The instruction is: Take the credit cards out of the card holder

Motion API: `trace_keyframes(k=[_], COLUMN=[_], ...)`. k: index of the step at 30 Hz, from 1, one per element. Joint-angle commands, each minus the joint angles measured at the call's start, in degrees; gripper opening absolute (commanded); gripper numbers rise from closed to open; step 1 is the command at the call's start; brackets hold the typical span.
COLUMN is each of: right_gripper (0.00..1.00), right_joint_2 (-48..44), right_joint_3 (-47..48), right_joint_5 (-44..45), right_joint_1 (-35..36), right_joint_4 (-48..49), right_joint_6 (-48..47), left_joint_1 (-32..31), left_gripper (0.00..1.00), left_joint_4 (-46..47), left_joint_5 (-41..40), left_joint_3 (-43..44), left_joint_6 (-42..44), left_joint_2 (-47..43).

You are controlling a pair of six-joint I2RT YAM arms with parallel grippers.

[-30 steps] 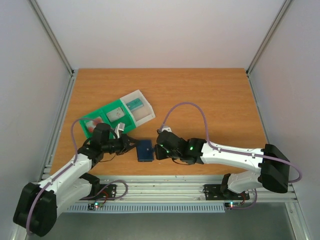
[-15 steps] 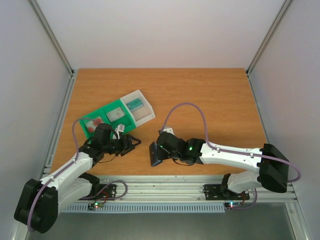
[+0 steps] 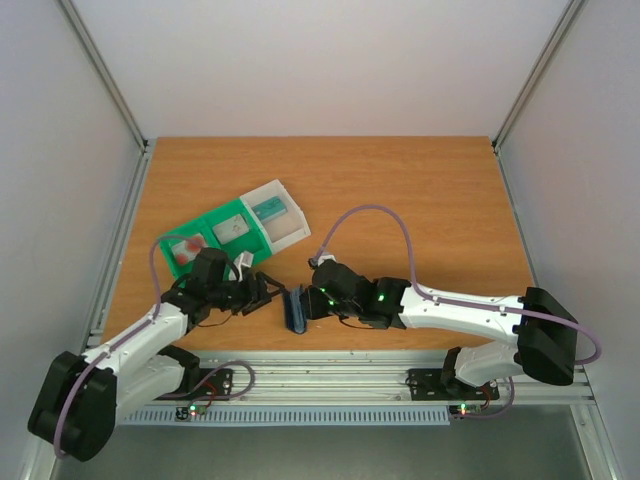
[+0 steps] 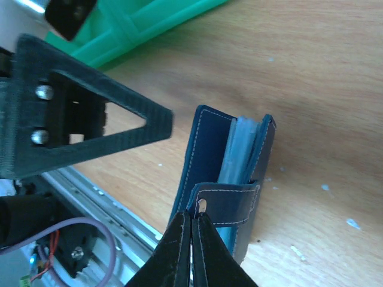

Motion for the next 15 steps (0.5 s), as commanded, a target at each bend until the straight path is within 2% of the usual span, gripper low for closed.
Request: trace_keyframes(k=[1,9,15], right_gripper=[0.01,0.01,0.01], right_joint_2=[-1.0,-0.6,-2.8], right_joint_3=[-1.1,-2.6,-4.7], right_joint_5=[-3.0,0.5,7.3], right_joint_1=[-0.3,-1.4,-1.8], right_joint_4=[6.1,0.6,-6.0], right_joint_6=[-0.6,1.2,1.2], left_joint_1=[-0.9,-1.0,-1.0], left_gripper=[0.66,0.58,0.52], left_joint_4=[3.8,3.6,1.5], left_joint_5=[0.2,-0.7,-2.3], left_joint_3=[-0.8,-1.0,-1.1], left_joint_6=[0.6,1.7,2.7], left_joint_2=[1.8,3.4,3.1])
